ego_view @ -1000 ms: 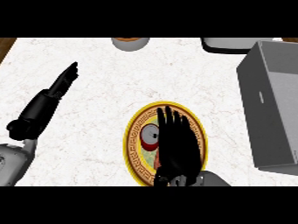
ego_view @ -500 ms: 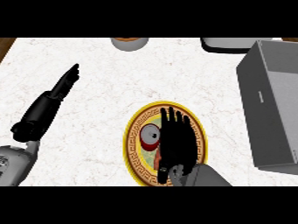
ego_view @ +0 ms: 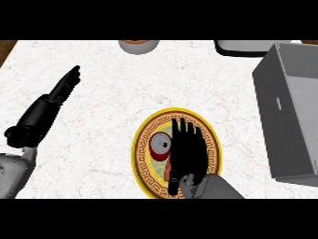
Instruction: Pick the sweet potato from the plate and place it in the cardboard box
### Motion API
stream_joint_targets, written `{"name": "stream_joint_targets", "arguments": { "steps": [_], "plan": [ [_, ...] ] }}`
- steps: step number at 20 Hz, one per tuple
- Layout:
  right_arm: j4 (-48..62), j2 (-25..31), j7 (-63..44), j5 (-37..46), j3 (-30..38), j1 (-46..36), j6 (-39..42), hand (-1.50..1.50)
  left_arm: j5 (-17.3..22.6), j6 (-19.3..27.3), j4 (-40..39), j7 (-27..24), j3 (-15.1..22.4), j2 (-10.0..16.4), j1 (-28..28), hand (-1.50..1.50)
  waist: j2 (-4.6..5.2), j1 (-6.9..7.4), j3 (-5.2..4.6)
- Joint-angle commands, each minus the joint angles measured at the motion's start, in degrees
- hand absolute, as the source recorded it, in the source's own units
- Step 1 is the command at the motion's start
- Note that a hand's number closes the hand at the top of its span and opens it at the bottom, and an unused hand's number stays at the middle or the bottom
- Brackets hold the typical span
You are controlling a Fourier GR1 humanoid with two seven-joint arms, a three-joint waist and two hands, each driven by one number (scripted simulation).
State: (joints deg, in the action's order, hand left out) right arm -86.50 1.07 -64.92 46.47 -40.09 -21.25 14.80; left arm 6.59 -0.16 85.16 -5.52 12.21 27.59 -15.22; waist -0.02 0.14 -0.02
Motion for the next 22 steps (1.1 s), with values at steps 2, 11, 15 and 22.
{"name": "stream_joint_targets", "arguments": {
  "steps": [2, 11, 15, 22],
  "plan": [
    [3.16, -1.01, -7.6, 2.92, 0.7, 1.45, 1.52, -1.5, -1.0, -0.57, 0.73, -0.13, -0.31, -0.57, 1.53, 0.0, -0.04, -0.02, 0.0],
    [4.59, -1.02, -7.47, 0.84, -0.7, 1.64, -1.05, -1.5, -3.83, -1.83, -2.46, -3.02, -1.99, -3.27, 1.33, 0.0, 0.09, -0.11, 0.0],
    [0.65, -1.01, -1.04, 4.19, -2.86, 4.35, 1.02, 1.5, -4.68, -3.82, -0.27, -3.66, -4.25, -3.74, 4.09, 0.0, -0.01, -0.07, 0.01],
    [7.09, 0.06, 7.14, 14.62, -3.02, 4.4, -8.06, 1.5, -5.81, -5.75, -0.94, -1.7, -5.64, -5.1, 2.18, 0.0, 0.0, -0.26, 0.02]
  ]
}}
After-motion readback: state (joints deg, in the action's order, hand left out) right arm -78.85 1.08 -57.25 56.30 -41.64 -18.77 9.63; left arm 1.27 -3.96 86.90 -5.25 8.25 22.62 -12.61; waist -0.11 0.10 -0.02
